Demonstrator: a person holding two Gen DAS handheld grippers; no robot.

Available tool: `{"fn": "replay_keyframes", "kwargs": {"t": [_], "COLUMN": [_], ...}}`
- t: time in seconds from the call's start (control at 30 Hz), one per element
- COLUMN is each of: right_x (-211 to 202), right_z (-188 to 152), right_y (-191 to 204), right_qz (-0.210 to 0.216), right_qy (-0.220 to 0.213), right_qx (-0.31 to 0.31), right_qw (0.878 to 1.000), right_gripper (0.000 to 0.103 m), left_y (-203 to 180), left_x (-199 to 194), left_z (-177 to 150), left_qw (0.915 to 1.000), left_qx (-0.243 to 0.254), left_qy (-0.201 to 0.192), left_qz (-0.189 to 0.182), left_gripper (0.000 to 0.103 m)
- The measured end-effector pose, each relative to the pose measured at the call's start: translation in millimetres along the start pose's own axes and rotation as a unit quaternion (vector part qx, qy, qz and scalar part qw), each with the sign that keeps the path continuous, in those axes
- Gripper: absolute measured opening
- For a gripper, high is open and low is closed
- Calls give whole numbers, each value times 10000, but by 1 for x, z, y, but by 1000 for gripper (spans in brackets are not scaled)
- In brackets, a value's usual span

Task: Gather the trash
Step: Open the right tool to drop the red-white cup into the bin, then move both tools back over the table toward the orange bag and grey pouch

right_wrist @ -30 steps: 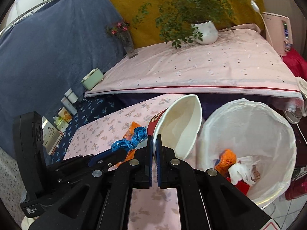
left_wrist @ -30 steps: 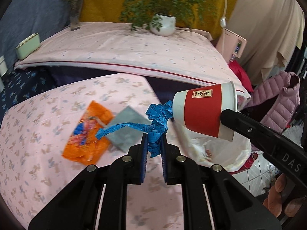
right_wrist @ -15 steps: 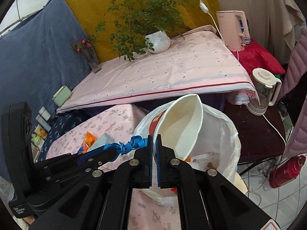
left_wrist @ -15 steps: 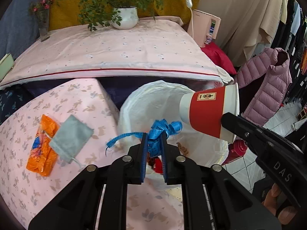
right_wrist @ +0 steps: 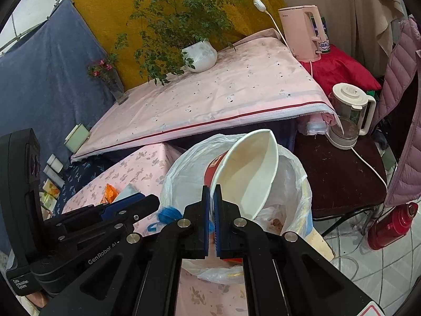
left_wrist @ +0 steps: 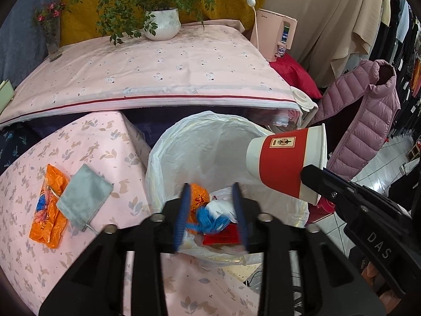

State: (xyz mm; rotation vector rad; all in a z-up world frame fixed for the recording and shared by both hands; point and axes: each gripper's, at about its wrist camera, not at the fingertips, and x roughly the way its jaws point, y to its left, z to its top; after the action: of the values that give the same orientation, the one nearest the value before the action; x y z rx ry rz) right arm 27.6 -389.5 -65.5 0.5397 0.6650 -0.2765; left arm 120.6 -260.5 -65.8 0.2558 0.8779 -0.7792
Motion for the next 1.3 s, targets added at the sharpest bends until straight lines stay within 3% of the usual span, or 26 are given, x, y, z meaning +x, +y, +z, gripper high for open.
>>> {"fn": "replay_keyframes", "kwargs": {"t": [0.13, 0.53, 0.67, 1.1, 1.3], "right_x": [4, 15, 17, 19, 21], "right_z": [-1, -5, -5, -8, -15], "right_y": [2, 18, 24, 44, 62], "right_qz": [13, 69, 65, 52, 54], "right_qy": [40, 176, 195, 223, 251], "right_qx": [-13, -150, -215, -324, -553], "right_qw": [10000, 9997, 9996, 9992, 9981], "right_gripper": [4, 4, 4, 11, 26], "left_y": [4, 20, 29, 57, 77], "left_x": [-2, -5, -6, -16, -22], "left_z": [-1, -8, -11, -25, -37], "left_qw": [9999, 9994, 9987, 9959, 9926], "left_qx": [-18, -201, -370, -730, -1004], "left_qy": [-43, -41, -36, -74, -83], "left_qz": [110, 265, 362, 530, 678], "left_gripper": [44, 44, 56, 63, 67]}}
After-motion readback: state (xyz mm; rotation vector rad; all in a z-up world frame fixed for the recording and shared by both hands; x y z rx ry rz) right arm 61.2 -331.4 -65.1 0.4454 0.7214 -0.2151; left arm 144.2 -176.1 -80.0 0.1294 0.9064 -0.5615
